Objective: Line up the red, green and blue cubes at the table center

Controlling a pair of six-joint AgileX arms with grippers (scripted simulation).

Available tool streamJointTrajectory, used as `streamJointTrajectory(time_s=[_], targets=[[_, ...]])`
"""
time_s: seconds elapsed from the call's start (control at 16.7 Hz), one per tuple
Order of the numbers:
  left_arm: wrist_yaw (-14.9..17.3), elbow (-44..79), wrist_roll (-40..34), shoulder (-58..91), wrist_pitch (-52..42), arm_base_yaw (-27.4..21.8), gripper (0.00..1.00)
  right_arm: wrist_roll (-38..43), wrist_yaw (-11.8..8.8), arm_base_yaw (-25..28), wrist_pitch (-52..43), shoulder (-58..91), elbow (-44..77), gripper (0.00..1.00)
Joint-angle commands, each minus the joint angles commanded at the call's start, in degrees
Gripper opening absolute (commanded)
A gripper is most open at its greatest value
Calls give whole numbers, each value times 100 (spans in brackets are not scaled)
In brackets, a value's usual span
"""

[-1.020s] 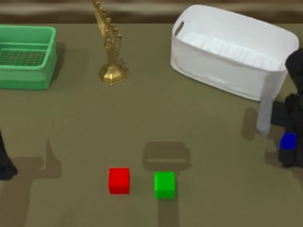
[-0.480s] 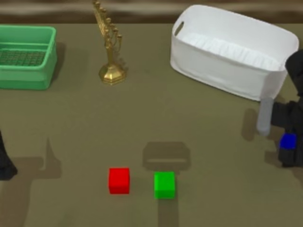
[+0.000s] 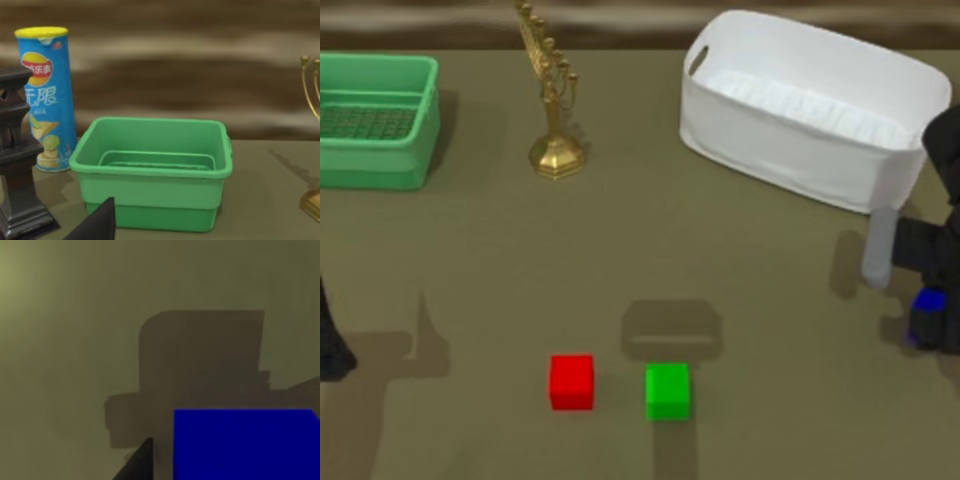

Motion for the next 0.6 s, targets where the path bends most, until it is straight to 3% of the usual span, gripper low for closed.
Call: streamJointTrajectory(time_s=[0.36,0.6], targets=[[0,0,0,0,0,0,100,0,0,0,0,0,0,0],[0,0,0,0,0,0,100,132,-49,39,-519,-373,168,0]])
